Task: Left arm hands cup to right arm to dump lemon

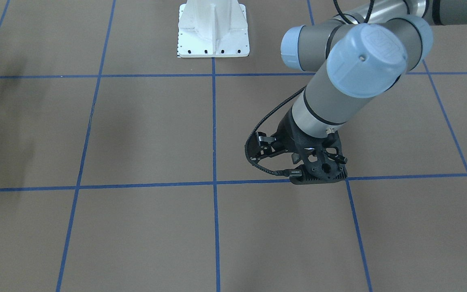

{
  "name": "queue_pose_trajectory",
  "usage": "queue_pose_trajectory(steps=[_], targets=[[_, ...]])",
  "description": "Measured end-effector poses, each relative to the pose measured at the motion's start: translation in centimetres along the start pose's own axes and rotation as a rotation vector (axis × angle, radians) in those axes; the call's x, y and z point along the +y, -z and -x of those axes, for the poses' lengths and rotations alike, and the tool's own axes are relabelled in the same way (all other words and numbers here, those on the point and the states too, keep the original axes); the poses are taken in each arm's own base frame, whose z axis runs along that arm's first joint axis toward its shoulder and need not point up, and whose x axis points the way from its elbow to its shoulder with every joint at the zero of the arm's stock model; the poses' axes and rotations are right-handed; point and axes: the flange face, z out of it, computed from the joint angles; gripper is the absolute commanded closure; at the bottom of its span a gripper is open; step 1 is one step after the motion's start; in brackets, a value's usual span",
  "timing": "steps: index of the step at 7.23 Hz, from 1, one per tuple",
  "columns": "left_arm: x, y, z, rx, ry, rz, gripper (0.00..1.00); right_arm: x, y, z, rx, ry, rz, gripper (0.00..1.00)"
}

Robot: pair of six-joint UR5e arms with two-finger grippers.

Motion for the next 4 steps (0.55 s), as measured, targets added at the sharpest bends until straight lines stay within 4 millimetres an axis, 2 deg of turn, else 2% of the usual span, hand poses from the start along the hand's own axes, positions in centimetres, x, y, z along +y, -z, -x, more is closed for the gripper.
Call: queue_pose_trajectory(steps=[1,2,3,4], targets=[[-0.6,0.4,2.3,-0.014,-0.032,-0.016,0.0,-1.1,1.2,-2.5,-0.011,-0.07,0.032,0.89],[-0.9,0.9,5.5,-0.03,-0.073,-0.029,0.0,-1.6,1.9,-3.9,-0.018,-0.164,0.052,0.89],[-1.4,1.5,9.0,-0.048,-0.113,-0.042,0.0,-1.7,2.4,-4.5,-0.03,-0.278,0.064,0.9],[-2.0,2.2,11.6,-0.062,-0.142,-0.052,0.0,-1.3,2.9,-5.1,-0.049,-0.375,0.067,0.9]])
